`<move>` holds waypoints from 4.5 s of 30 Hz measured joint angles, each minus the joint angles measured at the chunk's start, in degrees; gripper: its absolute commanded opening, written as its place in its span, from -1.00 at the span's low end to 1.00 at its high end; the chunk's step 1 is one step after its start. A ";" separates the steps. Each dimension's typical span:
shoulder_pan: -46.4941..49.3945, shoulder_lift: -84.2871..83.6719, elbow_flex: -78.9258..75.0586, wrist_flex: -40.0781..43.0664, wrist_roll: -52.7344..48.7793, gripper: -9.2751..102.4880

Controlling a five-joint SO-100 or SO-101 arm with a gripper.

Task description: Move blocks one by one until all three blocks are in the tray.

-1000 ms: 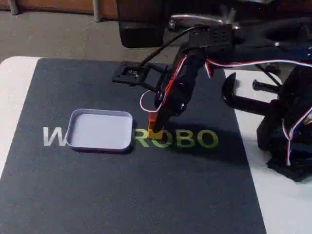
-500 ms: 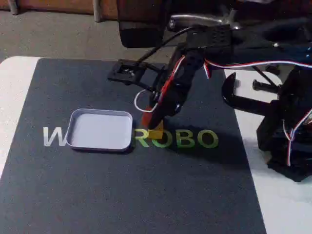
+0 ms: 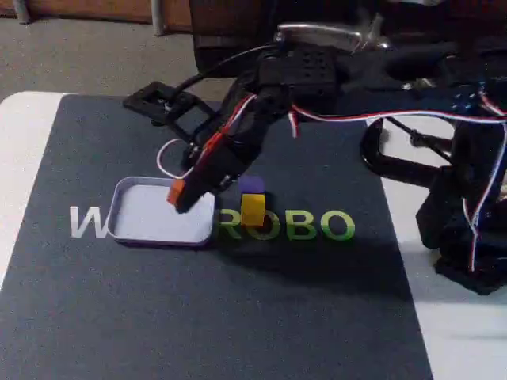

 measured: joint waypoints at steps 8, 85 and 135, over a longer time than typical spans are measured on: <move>0.26 -1.93 -0.97 0.00 0.62 -0.57; 6.68 -1.85 0.09 20.48 14.85 -0.45; 14.68 -3.96 3.34 17.67 4.75 -0.53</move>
